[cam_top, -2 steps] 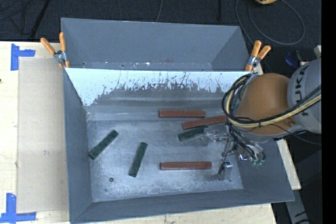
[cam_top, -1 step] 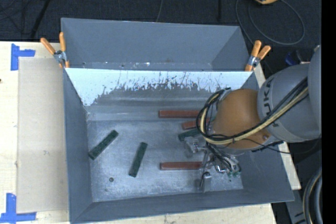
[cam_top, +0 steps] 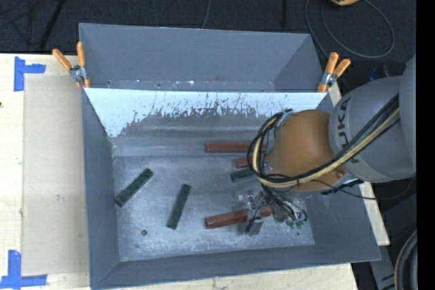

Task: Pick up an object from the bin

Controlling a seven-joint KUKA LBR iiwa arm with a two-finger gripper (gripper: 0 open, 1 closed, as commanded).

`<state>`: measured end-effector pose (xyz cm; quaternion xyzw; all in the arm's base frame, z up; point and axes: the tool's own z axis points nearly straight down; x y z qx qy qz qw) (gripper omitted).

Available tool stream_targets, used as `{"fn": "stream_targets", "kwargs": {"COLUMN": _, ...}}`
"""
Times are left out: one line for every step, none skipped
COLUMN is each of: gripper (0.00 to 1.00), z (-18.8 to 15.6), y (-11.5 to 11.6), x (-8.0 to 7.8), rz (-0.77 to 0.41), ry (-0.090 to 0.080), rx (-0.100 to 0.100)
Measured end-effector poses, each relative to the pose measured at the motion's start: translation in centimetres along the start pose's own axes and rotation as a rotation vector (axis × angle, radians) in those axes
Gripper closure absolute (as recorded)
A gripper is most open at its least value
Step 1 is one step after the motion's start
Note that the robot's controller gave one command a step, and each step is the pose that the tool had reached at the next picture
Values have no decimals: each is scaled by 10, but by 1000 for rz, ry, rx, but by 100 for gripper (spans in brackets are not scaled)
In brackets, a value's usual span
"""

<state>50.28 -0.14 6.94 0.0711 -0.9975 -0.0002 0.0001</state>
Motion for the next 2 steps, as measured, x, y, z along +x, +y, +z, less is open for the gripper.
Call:
{"fn": "stream_targets", "kwargs": {"gripper": 100, "z": 0, "y": 0, "x": 0, "rz": -1, "ry": 0, "rx": 0}}
{"fn": "stream_targets", "kwargs": {"gripper": 100, "z": -132, "y": -17, "x": -55, "rz": 52, "ry": -1, "rx": 0}}
